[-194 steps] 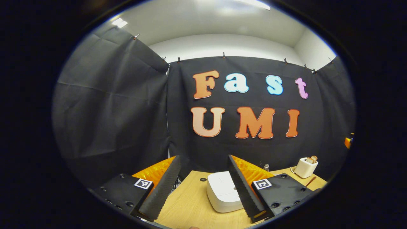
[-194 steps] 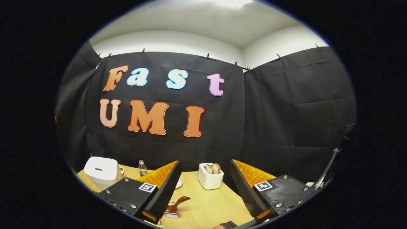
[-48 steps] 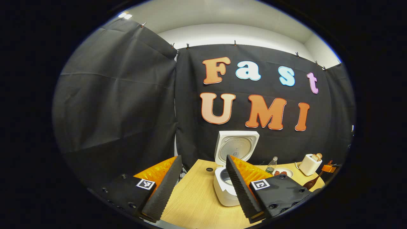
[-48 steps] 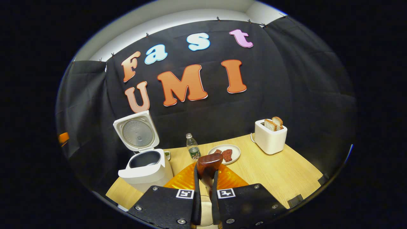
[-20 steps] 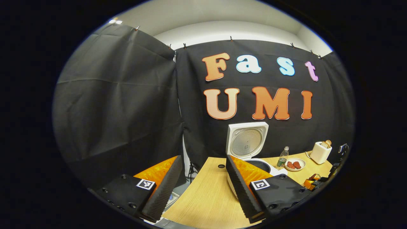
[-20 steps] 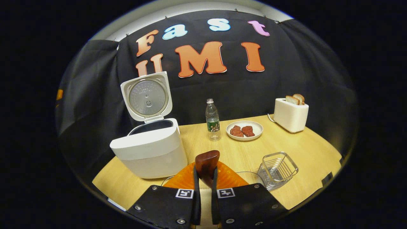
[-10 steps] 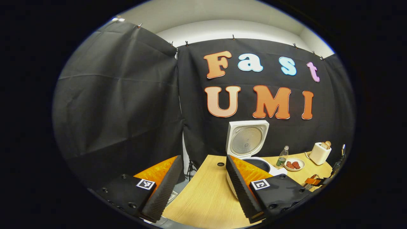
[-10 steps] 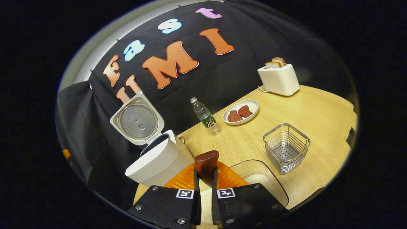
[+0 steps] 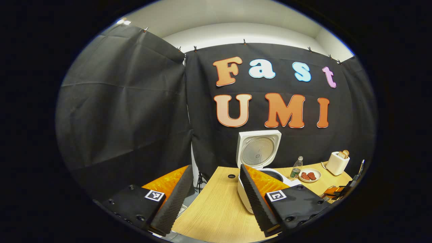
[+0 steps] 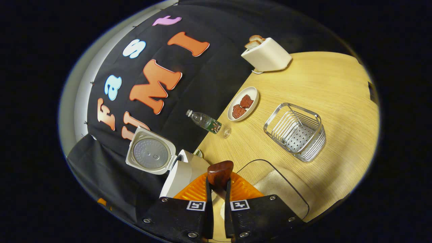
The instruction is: Close the left gripper, press the button to open the rice cooker; take a wooden spoon from the chopstick holder with the right hand, scoop a spoonful of rice and pour it into the rice cooker, then put the wooden spoon back into the chopstick holder.
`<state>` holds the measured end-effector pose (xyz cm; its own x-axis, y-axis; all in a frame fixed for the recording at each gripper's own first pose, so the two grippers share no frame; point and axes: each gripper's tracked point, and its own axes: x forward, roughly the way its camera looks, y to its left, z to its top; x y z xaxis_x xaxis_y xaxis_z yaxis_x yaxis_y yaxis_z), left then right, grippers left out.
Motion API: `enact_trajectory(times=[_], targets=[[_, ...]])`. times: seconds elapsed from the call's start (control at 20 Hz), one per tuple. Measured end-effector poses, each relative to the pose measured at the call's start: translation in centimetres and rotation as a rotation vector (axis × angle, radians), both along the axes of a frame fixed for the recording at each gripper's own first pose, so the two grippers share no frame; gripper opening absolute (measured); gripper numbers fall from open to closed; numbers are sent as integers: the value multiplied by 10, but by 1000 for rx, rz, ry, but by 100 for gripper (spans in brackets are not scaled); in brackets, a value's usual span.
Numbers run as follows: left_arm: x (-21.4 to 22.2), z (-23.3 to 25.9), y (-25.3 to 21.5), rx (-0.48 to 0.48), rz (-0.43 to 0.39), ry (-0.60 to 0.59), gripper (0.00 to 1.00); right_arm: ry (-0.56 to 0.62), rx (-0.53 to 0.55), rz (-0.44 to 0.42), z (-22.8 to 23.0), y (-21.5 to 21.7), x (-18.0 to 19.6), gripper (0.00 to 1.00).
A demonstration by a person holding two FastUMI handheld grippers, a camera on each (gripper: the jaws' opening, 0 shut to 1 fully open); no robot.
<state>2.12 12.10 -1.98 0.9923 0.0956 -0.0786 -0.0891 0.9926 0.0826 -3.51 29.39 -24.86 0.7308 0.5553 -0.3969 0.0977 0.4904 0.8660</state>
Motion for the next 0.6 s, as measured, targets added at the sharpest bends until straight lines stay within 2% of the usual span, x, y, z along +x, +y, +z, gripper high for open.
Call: enact_trajectory(times=[0.2,0.6], targets=[[2,8,-7,-10,-17,-23,94,56,95,-62,7,-20,6,12],[7,4,-32,-40,-87,3,96,82,183,-108,42,-36,15,12]])
